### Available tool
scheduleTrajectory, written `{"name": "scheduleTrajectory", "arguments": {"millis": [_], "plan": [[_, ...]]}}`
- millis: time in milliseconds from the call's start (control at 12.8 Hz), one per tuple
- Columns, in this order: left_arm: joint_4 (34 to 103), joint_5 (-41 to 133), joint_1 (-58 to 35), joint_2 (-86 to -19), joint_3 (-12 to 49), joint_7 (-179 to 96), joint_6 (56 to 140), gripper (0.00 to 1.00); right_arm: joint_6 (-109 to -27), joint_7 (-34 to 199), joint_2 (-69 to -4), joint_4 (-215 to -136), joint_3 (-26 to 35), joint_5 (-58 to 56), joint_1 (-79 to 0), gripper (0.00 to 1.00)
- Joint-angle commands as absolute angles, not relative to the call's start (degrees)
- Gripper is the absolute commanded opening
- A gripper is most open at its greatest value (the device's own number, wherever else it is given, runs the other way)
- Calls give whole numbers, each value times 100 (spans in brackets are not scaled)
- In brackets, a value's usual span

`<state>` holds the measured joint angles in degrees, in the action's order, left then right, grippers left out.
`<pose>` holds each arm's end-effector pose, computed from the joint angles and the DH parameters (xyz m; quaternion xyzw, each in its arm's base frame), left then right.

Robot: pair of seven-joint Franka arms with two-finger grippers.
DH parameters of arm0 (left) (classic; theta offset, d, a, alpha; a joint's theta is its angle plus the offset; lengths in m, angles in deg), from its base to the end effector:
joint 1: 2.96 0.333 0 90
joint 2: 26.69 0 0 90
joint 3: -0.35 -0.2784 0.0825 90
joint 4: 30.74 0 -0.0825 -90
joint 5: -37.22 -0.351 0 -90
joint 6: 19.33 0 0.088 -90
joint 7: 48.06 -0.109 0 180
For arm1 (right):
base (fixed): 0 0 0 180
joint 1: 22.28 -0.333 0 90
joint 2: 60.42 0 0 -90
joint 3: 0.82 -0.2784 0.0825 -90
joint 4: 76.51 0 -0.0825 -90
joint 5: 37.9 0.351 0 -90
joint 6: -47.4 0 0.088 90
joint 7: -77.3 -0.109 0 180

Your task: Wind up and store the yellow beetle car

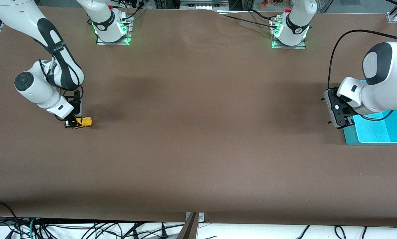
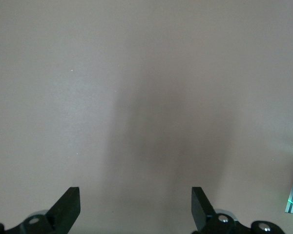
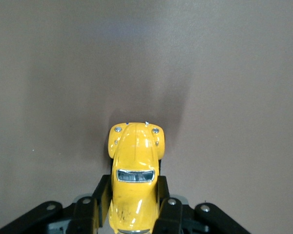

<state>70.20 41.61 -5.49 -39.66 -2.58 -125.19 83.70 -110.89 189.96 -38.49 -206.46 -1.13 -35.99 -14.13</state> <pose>0.5632 -0.0041 0.3956 0.7876 -0.6081 -0.0546 0.0830 0.5133 -0.0720 0.1913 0.6211 0.7817 0.0347 0.0445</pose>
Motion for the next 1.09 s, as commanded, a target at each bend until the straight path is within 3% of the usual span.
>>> {"name": "scheduleTrajectory", "arguments": {"millis": [0,623,701,779,857,1012], "plan": [[7122,4021,-578,-3899,-237,-12724,8429,100,-10923,19191,-3564,-20703,-47,-3526,-1358,0],[7359,4021,-569,-3882,-220,-12918,8517,100,-10913,19129,-3449,-20615,-38,-2928,-1358,0],[7359,4021,-569,-3882,-220,-12944,8517,100,-10905,19129,-3449,-20607,-38,-2928,-1358,4],[7368,4021,-569,-3882,-220,-12979,8526,100,-10904,19129,-3449,-20546,-38,-2928,-1358,33],[7368,4021,-569,-3882,-220,-12988,8526,100,-10904,19138,-3449,-20528,-38,-2928,-1358,48],[7403,4021,-569,-3882,-220,-12989,8526,100,-10896,19164,-3440,-20457,-47,-2937,-1358,61]]}}
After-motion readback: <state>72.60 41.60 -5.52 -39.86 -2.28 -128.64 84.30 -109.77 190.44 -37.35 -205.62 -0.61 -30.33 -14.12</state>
